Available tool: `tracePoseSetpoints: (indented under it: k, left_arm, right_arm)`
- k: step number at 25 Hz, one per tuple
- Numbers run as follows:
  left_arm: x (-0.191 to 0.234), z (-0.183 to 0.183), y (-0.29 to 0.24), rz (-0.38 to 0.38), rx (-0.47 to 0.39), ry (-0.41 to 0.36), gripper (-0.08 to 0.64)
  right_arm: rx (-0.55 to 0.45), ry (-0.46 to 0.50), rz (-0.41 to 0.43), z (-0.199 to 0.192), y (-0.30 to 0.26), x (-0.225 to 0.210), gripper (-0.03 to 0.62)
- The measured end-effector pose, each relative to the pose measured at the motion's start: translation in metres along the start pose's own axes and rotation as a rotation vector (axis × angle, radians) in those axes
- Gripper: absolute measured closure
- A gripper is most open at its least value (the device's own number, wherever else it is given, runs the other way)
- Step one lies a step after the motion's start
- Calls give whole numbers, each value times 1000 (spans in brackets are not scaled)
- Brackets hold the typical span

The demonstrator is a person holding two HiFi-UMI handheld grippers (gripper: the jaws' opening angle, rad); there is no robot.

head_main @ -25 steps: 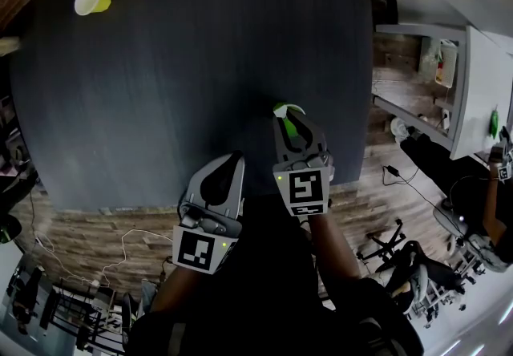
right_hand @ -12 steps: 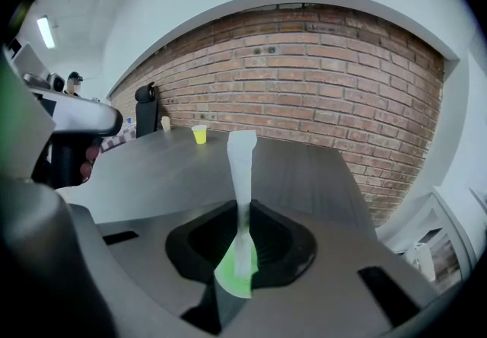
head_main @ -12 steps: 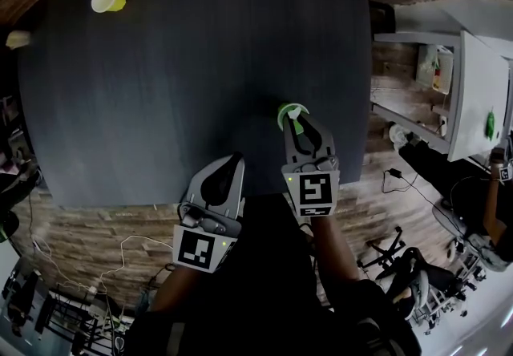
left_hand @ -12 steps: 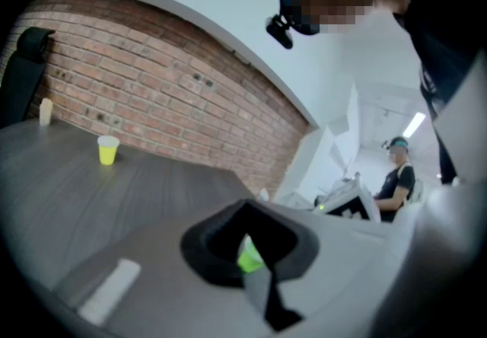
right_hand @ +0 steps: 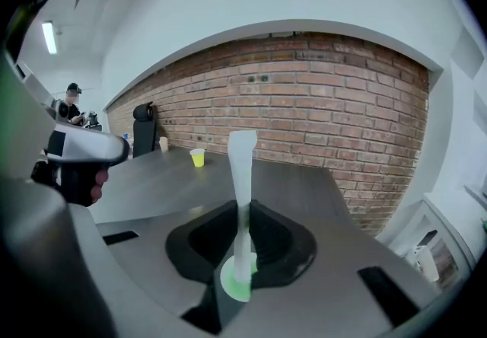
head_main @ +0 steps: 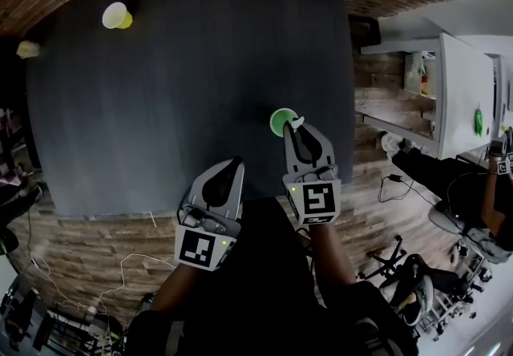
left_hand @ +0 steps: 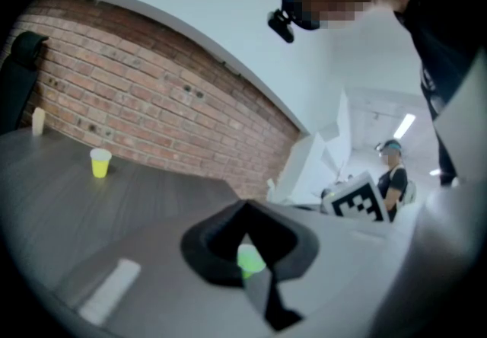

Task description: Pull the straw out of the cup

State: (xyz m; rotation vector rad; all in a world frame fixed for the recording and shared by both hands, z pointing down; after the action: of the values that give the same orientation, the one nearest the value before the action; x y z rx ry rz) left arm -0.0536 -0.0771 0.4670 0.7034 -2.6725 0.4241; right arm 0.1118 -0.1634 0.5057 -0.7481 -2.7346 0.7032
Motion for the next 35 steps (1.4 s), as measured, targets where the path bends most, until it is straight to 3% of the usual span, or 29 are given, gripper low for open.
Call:
tracePoseSetpoints:
  k: [14, 22, 35]
  left_arm:
    - [-23, 40, 30, -102, -77, -89, 557]
    - [-42, 66, 57, -178, -123, -106, 557]
    - [-53, 72, 91, -210, -130, -162, 556]
  right_arm:
    - [-112, -19, -79, 38, 63, 21, 548]
    - [-176, -117, -111, 56, 107, 41, 549]
    - [-302, -159, -147, 66, 169, 69, 549]
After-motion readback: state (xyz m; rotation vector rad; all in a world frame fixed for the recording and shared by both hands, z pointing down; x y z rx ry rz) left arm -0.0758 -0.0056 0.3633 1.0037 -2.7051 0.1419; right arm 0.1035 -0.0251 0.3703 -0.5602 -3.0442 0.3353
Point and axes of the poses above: the fingertips, and each gripper's own axes: y backward along the fingers, x to its left, z out of its top, the point moved 8 cm from there along y, backward along the fingers, and after that the axes turned 6 degrees about -z, right-handed, at the moved point
